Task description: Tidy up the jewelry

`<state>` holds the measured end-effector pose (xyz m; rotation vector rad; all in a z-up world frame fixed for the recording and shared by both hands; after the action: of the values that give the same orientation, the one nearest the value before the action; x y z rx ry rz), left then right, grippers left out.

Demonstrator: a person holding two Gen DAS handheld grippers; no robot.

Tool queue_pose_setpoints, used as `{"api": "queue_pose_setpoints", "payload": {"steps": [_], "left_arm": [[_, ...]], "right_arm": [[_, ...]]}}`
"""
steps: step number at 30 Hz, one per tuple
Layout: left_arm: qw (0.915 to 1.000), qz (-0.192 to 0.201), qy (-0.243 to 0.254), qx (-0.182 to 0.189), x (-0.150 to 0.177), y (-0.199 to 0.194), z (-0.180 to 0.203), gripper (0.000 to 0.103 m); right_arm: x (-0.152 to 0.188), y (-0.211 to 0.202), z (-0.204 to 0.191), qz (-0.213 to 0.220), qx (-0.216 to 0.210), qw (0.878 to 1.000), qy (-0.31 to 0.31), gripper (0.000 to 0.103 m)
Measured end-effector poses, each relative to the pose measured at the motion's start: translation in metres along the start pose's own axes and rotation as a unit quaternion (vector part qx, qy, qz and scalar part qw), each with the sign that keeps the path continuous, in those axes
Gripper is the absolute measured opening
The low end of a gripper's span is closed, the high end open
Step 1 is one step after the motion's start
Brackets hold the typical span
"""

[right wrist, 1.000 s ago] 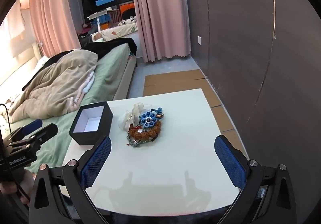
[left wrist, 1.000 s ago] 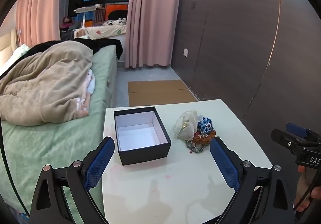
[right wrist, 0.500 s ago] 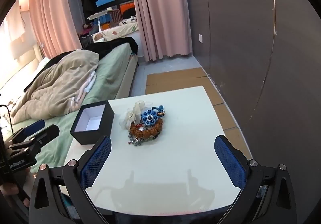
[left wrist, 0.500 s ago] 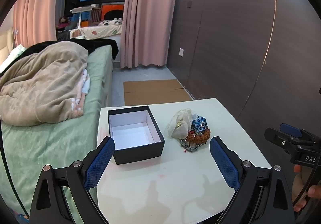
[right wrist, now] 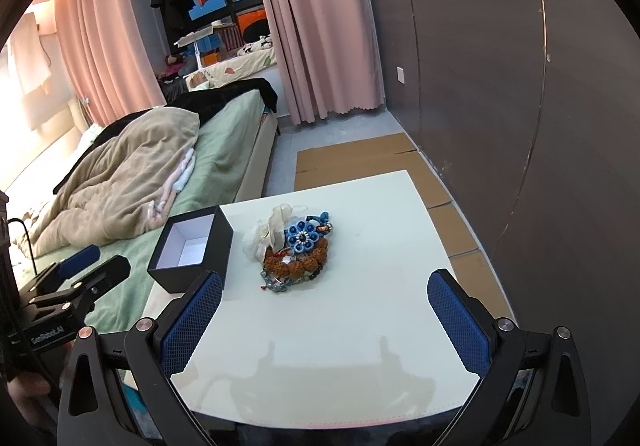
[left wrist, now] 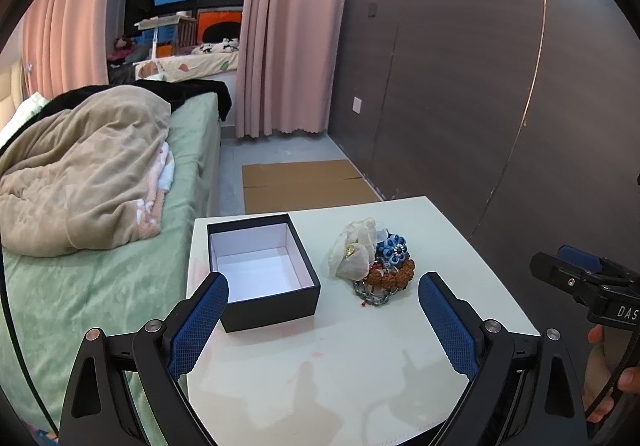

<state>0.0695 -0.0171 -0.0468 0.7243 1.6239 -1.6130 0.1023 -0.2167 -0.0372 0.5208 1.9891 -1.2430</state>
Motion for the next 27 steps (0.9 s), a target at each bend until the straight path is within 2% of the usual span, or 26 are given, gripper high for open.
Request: {"api": "queue_pose_setpoints", "payload": {"steps": [27], "left_arm": [[0.9999, 0.011, 0.006, -0.001, -0.001, -0.011, -0.005, 0.096]], "right_arm": [[0.002, -0.009, -0.001, 0.002, -0.008, 1.000, 0.005, 0.103]]}}
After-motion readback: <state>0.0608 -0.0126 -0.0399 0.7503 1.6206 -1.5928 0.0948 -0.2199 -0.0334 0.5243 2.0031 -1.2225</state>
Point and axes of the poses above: each gripper's, at about its wrist camera, not at the fingertips, and y roughly the way its jaws point, z to its right, x to its underside, the point moved 8 cm from there along y, roughly the way its jaws point, and after that the axes turned 7 degrees about -x, right-handed, at the moved point
